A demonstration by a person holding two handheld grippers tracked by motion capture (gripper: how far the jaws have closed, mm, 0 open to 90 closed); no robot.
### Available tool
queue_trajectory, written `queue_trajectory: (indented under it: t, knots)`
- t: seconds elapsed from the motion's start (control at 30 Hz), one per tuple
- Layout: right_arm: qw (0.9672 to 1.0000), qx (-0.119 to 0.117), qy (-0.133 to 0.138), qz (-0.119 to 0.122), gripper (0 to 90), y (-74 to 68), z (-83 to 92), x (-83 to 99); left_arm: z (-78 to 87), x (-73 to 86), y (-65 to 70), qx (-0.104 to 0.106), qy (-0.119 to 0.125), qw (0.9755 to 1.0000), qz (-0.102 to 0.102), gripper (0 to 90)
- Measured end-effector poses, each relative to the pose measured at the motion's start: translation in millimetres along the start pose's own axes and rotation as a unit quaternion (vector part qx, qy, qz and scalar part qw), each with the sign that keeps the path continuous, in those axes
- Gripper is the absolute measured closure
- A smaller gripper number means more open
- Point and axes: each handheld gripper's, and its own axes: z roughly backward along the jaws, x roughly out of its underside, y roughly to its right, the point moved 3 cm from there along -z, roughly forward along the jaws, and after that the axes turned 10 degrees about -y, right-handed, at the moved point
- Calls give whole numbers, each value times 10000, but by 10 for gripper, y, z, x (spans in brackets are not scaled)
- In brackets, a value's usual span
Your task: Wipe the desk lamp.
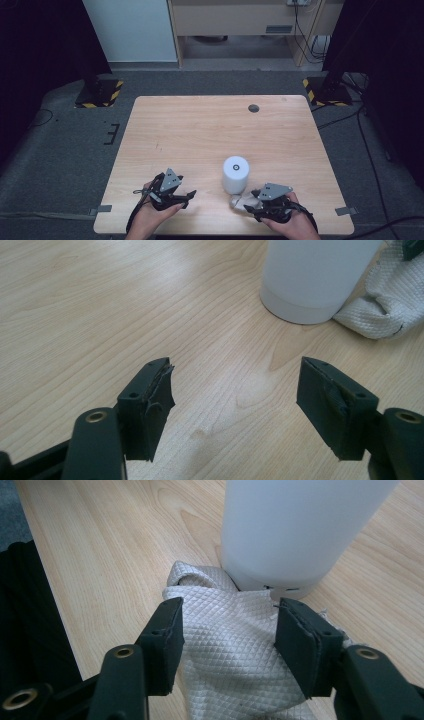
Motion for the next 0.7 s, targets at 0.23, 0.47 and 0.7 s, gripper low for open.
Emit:
queue_trajectory:
  t: [0.23,0.47,0.7]
  knots:
    - [10000,-1,-86,-24,370,-17,-49,15,-12,4,-10,-29,-43,10000,-14,292]
    - [9992,-31,-387,-22,346,-21,-174,47,-28,5,1,-63,-91,9999,-59,292]
    - [9985,-66,-543,-1,442,-7,-223,71,-39,5,6,-86,-123,9999,-84,293]
